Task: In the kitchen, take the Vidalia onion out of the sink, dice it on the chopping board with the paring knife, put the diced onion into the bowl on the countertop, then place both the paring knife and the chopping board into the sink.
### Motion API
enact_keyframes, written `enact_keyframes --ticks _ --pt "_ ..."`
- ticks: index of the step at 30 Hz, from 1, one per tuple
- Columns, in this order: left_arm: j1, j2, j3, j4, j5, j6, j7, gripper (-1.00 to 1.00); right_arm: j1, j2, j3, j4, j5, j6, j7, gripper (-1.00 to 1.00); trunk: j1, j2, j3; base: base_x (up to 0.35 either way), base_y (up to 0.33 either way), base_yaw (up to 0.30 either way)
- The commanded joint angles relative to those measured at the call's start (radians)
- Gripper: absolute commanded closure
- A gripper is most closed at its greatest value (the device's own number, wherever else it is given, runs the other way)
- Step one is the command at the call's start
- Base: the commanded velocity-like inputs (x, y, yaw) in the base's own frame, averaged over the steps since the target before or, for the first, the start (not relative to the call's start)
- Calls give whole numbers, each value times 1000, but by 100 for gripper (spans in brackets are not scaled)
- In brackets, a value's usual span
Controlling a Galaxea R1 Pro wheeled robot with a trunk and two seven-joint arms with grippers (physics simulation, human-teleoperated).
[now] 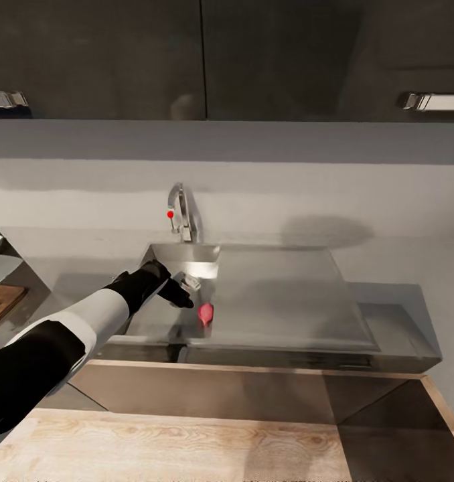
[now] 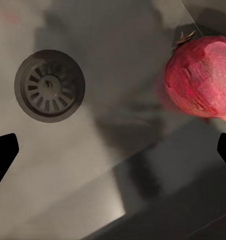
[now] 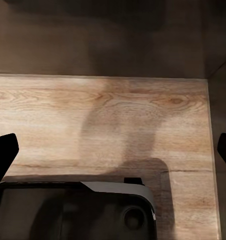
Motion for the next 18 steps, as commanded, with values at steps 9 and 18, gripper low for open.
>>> enact_keyframes --ticks 9,18 --pt "-1 -12 -9 -7 9 4 1 -100 0 2 -7 -2 3 -2 10 -100 1 -2 -16 0 0 0" --pt "-1 -28 -11 -63 10 6 3 -100 0 2 -7 -2 3 -2 10 -100 1 -2 -24 0 0 0"
